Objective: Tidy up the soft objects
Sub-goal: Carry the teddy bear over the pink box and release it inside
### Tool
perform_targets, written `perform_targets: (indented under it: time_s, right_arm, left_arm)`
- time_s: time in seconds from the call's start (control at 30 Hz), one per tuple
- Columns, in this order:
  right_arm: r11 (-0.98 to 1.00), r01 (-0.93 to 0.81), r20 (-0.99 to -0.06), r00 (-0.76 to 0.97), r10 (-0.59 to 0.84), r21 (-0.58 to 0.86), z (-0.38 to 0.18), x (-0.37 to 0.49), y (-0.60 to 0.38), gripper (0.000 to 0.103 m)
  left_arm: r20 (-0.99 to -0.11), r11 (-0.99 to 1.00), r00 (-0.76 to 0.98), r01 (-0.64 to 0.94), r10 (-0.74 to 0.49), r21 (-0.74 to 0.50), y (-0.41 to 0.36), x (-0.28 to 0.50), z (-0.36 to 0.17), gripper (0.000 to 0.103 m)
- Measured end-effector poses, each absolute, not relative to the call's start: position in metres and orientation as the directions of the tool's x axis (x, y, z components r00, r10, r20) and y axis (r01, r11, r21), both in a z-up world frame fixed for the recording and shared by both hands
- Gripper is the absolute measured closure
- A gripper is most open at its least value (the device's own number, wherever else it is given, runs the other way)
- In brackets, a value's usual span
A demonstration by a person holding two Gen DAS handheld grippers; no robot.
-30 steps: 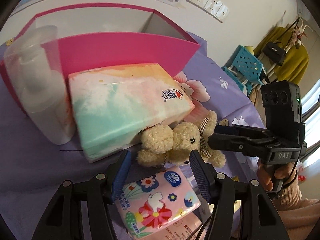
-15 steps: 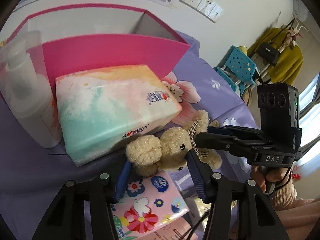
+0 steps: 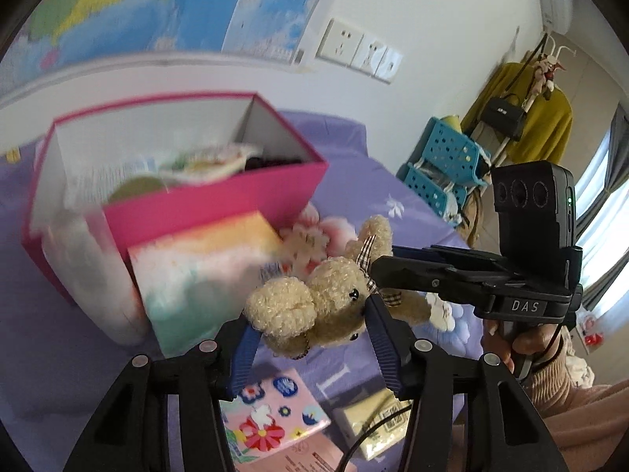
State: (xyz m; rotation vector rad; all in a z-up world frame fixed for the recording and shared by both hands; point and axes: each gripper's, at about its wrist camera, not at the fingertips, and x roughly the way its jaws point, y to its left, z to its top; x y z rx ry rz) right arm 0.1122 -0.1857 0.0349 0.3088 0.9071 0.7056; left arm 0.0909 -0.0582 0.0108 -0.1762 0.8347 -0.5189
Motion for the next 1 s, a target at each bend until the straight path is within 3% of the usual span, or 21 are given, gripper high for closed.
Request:
perform_targets:
  time_s: [0.37,1.0]
  right_arm:
    - [0.735,-0.463,-0.569,0.466,0.678,0.496,0.061,0.145,-0.178,0.070]
    - [0.760,-0.452,-0.561,0.513,0.650,0.467,0.070,0.214,-0.173,0.070]
  left_arm:
    - [-0.632,0.891,0.629,0.351,-0.452,-0.288,-0.048,0.117,0.047,0.050]
    - [-0.644,0.927,0.667,0.282,-0.375,-0.248,-0.046,0.178,0.060,0.050]
